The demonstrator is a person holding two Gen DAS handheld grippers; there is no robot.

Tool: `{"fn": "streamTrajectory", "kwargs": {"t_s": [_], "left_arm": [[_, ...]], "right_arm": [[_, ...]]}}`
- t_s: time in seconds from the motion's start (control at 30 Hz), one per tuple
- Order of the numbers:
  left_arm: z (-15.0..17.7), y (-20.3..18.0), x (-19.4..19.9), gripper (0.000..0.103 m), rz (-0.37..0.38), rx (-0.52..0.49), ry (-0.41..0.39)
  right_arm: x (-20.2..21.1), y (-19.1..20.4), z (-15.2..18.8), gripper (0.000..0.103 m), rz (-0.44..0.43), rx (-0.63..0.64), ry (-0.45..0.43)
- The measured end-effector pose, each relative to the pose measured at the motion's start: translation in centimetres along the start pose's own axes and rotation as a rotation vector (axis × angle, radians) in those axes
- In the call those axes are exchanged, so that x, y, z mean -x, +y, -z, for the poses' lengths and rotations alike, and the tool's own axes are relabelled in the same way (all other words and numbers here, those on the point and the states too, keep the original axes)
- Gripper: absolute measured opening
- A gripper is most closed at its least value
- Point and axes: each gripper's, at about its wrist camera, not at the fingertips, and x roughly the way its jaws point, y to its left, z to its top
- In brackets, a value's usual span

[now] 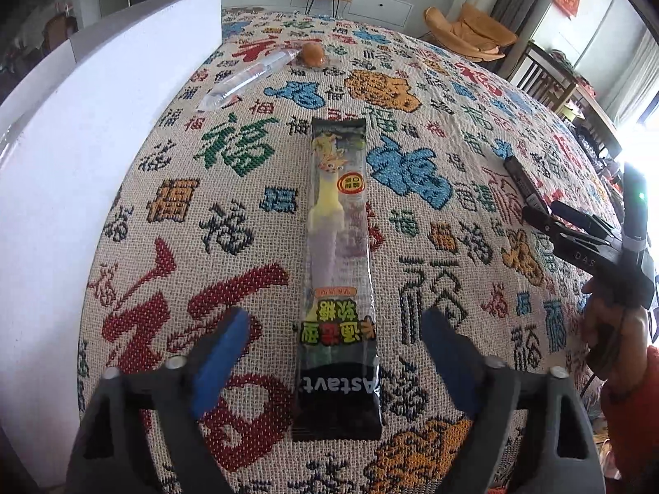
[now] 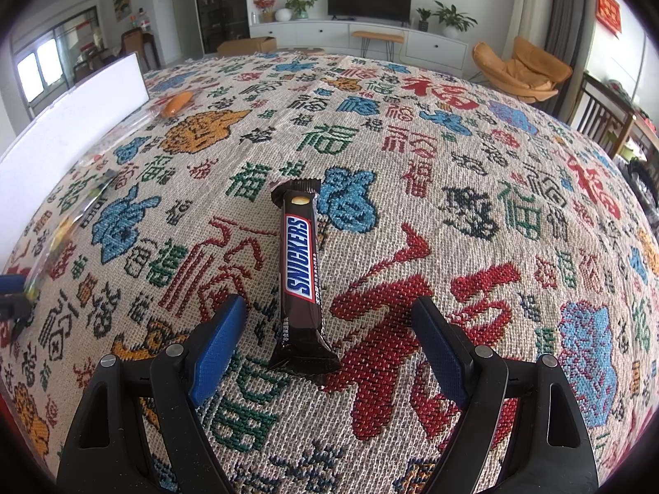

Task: Organize snacks
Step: 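Grasp the Astavt snack stick with the left tool while the right tool holds the Snickers, then carry the snack stick and Snickers into the white box and release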

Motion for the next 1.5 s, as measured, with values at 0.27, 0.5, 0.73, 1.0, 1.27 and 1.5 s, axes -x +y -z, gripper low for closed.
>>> {"fn": "streamTrajectory", "kwargs": {"t_s": [0.27, 0.5, 0.73, 1.0, 1.27, 1.5], "left_arm": [[-2.6, -1.4, -3.7, 0.089, -0.126, -0.055, 0.035], [-1.3, -2.2, -1.9, 0.018, -0.074, -0.084, -0.019], [-0.3, 0.1, 2.9, 0.014, 0.082, 0.096, -0.097], [0.5, 4.4, 11.2, 0.014, 0.218, 0.259, -0.253], [-2.4, 13.5, 18.9, 0.014, 0.111, 0.368, -0.413], [-1.0, 23.1, 19.4, 0.015, -0.184, 0.482, -0.377]], "right_arm": [[0.0, -0.1, 0.0, 0.085, -0.009, -0.007, -0.002], [0.4, -5.3, -3.7, 0.084, -0.229, -0.228, 0.13], [-2.0, -0.5, -6.3, 0.076, -0.192, -0.035, 0.232], [-1.0, -0.4, -7.3, 0.018, -0.231, -0.11, 0.241], [6.9, 13.0, -14.6, 0.018, -0.567, -0.02, 0.072], [10.3, 31.1, -17.2, 0.018, -0.841, 0.17, 0.069]]}}
